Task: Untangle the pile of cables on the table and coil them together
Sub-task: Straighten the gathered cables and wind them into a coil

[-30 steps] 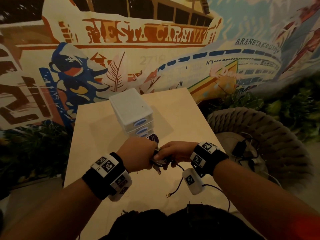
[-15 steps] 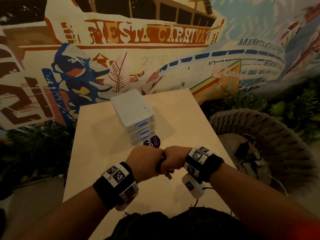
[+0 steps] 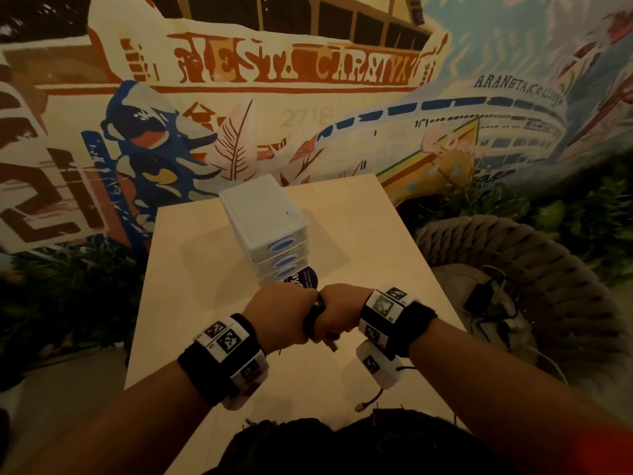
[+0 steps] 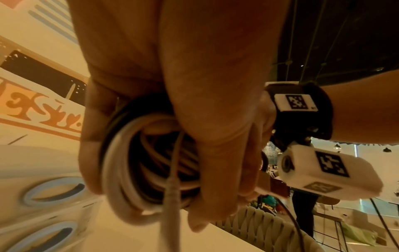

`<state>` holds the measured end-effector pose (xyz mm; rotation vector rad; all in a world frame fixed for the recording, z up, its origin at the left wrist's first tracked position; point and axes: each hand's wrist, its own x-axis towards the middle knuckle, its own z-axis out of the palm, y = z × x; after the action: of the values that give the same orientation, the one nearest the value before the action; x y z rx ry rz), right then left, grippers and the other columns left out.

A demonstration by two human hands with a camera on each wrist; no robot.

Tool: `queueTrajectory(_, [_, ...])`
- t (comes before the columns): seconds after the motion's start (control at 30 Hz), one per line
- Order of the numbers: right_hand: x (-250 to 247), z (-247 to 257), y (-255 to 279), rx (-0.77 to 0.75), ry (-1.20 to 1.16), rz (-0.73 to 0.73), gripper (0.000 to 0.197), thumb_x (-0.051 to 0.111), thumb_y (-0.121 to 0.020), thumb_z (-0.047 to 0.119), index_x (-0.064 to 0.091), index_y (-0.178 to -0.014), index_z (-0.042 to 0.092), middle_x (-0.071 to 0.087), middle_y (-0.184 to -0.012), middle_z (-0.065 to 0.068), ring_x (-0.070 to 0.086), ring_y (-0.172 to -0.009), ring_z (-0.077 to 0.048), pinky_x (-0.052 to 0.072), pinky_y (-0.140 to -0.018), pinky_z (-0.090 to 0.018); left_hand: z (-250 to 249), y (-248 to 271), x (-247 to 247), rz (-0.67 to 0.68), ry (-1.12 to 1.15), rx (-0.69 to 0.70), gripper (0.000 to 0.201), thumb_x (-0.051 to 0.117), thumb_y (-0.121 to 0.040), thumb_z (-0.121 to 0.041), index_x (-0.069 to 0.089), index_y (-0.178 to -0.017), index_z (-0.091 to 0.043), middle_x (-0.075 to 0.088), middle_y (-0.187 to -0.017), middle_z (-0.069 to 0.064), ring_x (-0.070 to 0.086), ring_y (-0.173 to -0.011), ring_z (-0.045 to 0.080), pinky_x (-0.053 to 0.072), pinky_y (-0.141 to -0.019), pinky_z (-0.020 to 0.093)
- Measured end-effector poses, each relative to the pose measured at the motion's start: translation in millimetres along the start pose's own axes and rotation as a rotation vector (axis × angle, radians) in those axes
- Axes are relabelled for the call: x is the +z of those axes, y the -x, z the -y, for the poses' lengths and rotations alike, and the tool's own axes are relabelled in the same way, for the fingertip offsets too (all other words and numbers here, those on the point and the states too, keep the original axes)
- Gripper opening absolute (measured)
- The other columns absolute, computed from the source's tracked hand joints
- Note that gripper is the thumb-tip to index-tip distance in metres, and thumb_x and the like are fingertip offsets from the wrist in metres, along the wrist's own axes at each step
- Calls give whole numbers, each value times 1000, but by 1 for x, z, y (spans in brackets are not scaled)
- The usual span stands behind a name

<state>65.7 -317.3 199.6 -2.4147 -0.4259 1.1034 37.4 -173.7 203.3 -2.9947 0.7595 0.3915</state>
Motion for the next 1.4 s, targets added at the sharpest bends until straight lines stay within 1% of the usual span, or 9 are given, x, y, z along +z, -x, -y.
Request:
queueTrajectory(0.27, [-15,-20,7,-89,-313,-122,22,74,-83,23,68,-61,21,64,-56,5,55,-57,-16,48,-65,-32,47,16,-4,-145,673,-10,83,86,-71,-59,42,-140,-48,59,-121,-31,61,-103,-8,51,-86,19])
queueTrajectory(0.43, [-21,-11,14,-219,-762,-117,26,77,-73,15,73,-96,2,64,-78,-14,55,-70,-26,45,-63,-34,44,20,8,-17,1234,-2,60,90,-67,-42,65,-122,-41,73,-116,-12,70,-109,13,59,-91,38])
queueTrajectory(0.53, [-19,-4,11,-298,-885,-54,53,77,-62,18,69,-108,-6,62,-96,-25,55,-84,-35,45,-72,-41,25,19,3,-2,1377,70,55,86,-78,-15,56,-121,-33,75,-110,-20,70,-106,3,58,-84,25])
queueTrajectory(0.6, [-17,-2,10,-334,-918,-10,58,76,-63,20,65,-112,-10,61,-99,-26,56,-86,-38,47,-72,-41,21,18,-3,-89,1444,118,55,81,-84,-26,54,-131,-26,71,-123,-18,66,-117,5,54,-91,22])
queueTrajectory(0.73, [-12,1,9,-404,-947,109,58,70,-80,20,55,-126,-13,62,-105,-21,53,-96,-37,52,-70,-36,21,19,-15,-194,1491,216,92,75,-80,-62,37,-152,-21,59,-145,-4,54,-136,18,52,-101,34])
queueTrajectory(0.9, [-16,2,15,-467,-854,176,42,69,-83,14,64,-122,0,65,-104,-23,58,-92,-41,53,-68,-40,16,22,-21,-313,1479,293,54,73,-90,-42,59,-137,-18,60,-144,10,60,-128,36,47,-88,77])
queueTrajectory(1.0, [-24,1,21,-412,-627,172,24,71,-88,21,72,-110,11,70,-106,-27,65,-83,-44,56,-77,-51,16,23,-25,-396,1391,341,24,65,-93,-21,68,-114,-12,69,-129,11,62,-127,32,51,-102,58])
queueTrajectory(1.13, [-20,-4,17,-318,-405,94,25,74,-91,36,70,-97,12,66,-76,-6,59,-72,-26,52,-73,-43,21,21,-27,-423,1297,287,10,66,-99,-10,69,-102,-2,74,-99,7,74,-92,22,59,-82,32])
queueTrajectory(1.4, [-12,-26,8,-105,-642,26,35,45,-105,27,73,-114,7,54,-72,-2,36,-53,-15,31,-54,-28,38,14,-13,-451,846,185,12,70,-97,-22,71,-99,-11,68,-86,-9,66,-84,8,53,-75,24])
